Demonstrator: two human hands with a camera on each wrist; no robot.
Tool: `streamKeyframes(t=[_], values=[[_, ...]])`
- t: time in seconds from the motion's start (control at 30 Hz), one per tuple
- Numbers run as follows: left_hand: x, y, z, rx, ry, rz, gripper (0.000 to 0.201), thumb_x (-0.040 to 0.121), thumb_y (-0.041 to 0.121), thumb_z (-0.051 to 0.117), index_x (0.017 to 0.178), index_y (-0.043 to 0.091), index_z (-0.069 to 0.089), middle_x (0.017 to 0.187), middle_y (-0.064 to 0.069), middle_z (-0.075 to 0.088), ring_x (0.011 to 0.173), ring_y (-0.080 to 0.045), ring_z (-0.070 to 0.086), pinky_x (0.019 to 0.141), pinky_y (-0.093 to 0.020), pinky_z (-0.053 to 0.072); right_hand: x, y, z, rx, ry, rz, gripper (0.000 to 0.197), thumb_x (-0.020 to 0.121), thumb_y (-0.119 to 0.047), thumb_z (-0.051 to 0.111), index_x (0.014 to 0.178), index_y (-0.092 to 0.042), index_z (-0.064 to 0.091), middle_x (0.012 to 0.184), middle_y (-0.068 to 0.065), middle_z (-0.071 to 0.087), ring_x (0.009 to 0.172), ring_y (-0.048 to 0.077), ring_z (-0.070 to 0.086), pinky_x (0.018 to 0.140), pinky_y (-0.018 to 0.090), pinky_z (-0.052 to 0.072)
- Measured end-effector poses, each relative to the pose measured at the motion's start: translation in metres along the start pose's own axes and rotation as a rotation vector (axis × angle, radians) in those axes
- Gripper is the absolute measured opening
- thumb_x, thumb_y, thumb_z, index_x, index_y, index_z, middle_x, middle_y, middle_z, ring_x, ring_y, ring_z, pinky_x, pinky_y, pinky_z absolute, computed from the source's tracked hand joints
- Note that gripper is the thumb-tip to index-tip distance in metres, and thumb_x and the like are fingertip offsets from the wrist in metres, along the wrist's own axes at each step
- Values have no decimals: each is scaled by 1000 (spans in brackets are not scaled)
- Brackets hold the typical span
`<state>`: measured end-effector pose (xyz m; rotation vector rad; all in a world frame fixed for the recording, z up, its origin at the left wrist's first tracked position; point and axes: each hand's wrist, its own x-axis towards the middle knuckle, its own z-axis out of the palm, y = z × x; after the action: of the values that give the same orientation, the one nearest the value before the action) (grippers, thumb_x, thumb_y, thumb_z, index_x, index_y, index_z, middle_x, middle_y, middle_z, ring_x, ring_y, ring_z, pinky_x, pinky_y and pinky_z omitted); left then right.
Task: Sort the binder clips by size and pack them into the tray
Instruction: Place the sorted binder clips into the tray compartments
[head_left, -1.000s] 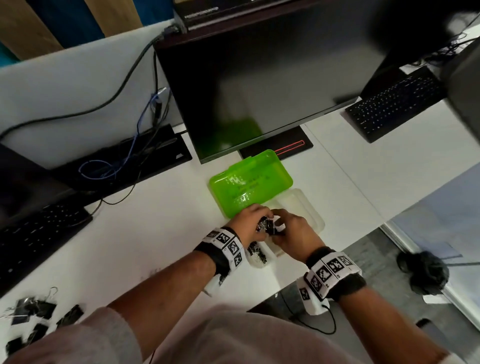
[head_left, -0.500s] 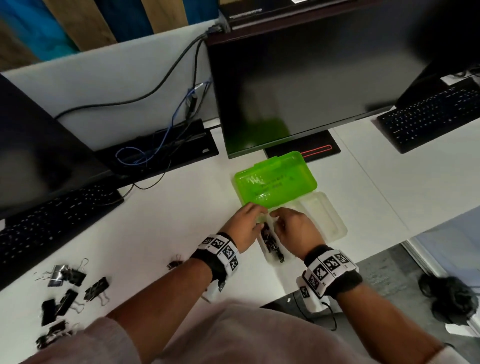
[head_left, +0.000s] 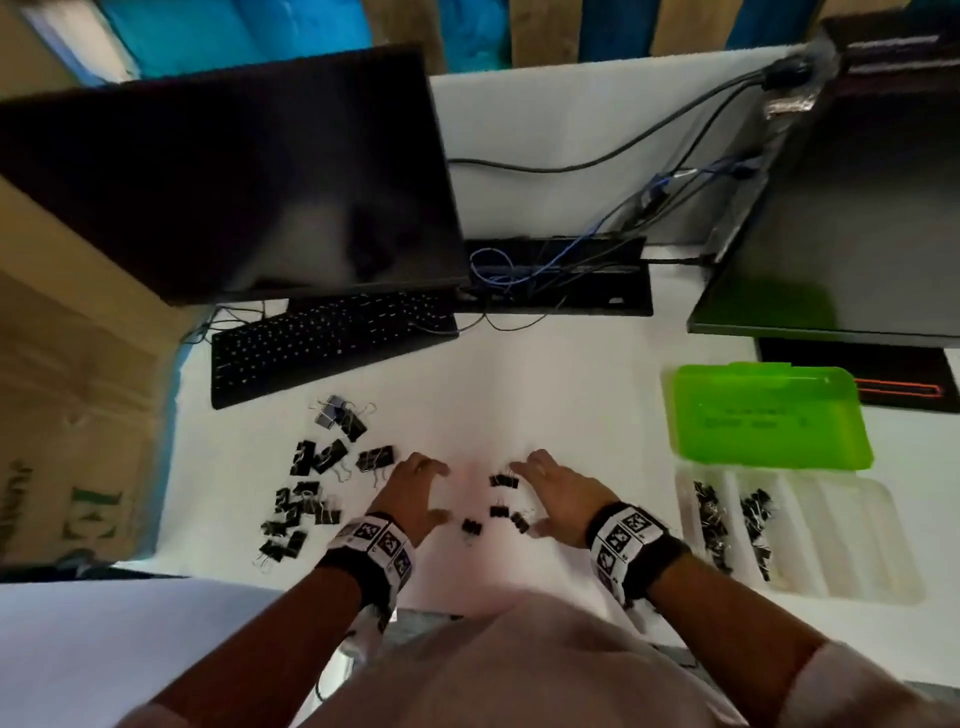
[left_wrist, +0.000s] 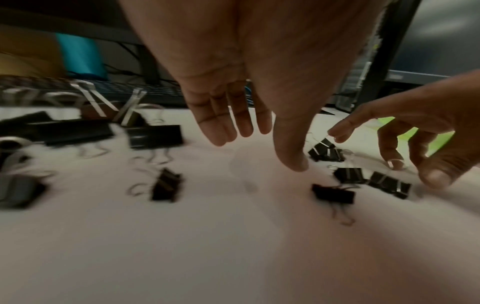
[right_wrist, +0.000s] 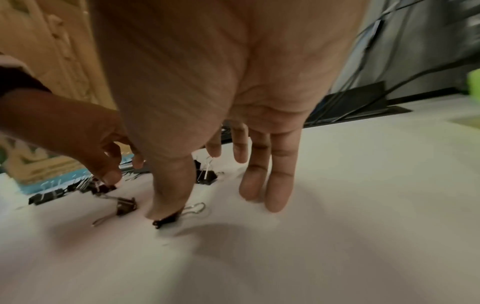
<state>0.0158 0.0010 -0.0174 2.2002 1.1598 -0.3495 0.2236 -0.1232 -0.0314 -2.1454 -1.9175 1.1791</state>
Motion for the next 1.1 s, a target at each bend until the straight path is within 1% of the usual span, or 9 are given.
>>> streamKeyframes(t=[0.13, 0.23, 0.3, 0.4, 0.5, 0.67, 0.8, 0.9, 1.1], values=[[-20, -28, -5, 8, -26, -124, 83, 68, 30, 82, 137, 25, 36, 144, -2, 28, 134, -22, 27, 112, -34, 29, 21, -19, 3, -143, -63, -34, 104, 71, -30, 77, 144, -37, 3, 156, 0, 2, 129, 34, 36, 92, 50, 47], [-32, -41, 0, 28, -57, -175, 92, 64, 26, 84, 140, 26, 33, 144, -1, 27, 129, -22, 32, 109, -37, 35, 35, -29, 10, -166, -115, -78, 104, 72, -15, 76, 143, -41, 5, 155, 2, 6, 127, 35, 38, 91, 49, 49], [-37, -50, 6, 15, -42, -196, 88, 67, 18, 83, 139, 23, 34, 143, -2, 28, 127, -21, 35, 107, -32, 36, 43, -32, 16, -159, -132, -115, 92, 75, -2, 69, 143, -35, 16, 151, 7, 15, 121, 34, 45, 92, 46, 49], [-41, -60, 16, -116, 17, -222, 72, 72, -4, 73, 133, 19, 43, 135, -3, 35, 113, -18, 47, 96, -25, 44, 48, -35, 16, -156, -73, -156, 51, 82, -1, 59, 127, -17, 42, 141, 14, 33, 108, 32, 53, 88, 39, 49], [-41, -62, 24, -334, 42, -220, 72, 72, -23, 57, 130, 18, 45, 129, -5, 38, 101, -17, 53, 80, -34, 57, 46, -37, 13, -161, -17, -163, 31, 87, -8, 55, 118, -9, 49, 134, 17, 40, 105, 33, 55, 89, 38, 45], [-32, -48, 29, -363, -12, -112, 92, 68, 7, 80, 142, 25, 28, 130, 1, 34, 109, -13, 49, 95, -32, 49, 31, -52, 10, -90, -165, -92, 75, 79, -46, 65, 140, -29, 25, 151, 6, 18, 131, 33, 32, 98, 51, 42], [-26, -19, 33, -186, -82, 34, 109, 58, 36, 85, 145, 24, 20, 138, 6, 26, 123, -14, 32, 106, -32, 35, 36, -65, 26, -277, -118, -144, 58, 86, -28, 60, 137, -22, 31, 141, 12, 30, 124, 36, 38, 86, 50, 49], [-15, -2, 36, -84, -70, 110, 94, 61, 43, 81, 138, 20, 31, 137, 5, 28, 121, -16, 32, 102, -32, 38, 41, -57, 31, -267, -22, -163, 42, 91, -10, 48, 132, -13, 40, 127, 15, 44, 109, 36, 52, 81, 47, 50], [6, 6, 35, -44, 5, 179, 24, 82, 23, 68, 102, 14, 59, 113, -1, 43, 101, -19, 44, 92, -33, 44, 29, -33, 9, -126, 36, -119, 29, 88, -5, 48, 115, -9, 59, 113, 13, 58, 100, 34, 59, 86, 40, 47]])
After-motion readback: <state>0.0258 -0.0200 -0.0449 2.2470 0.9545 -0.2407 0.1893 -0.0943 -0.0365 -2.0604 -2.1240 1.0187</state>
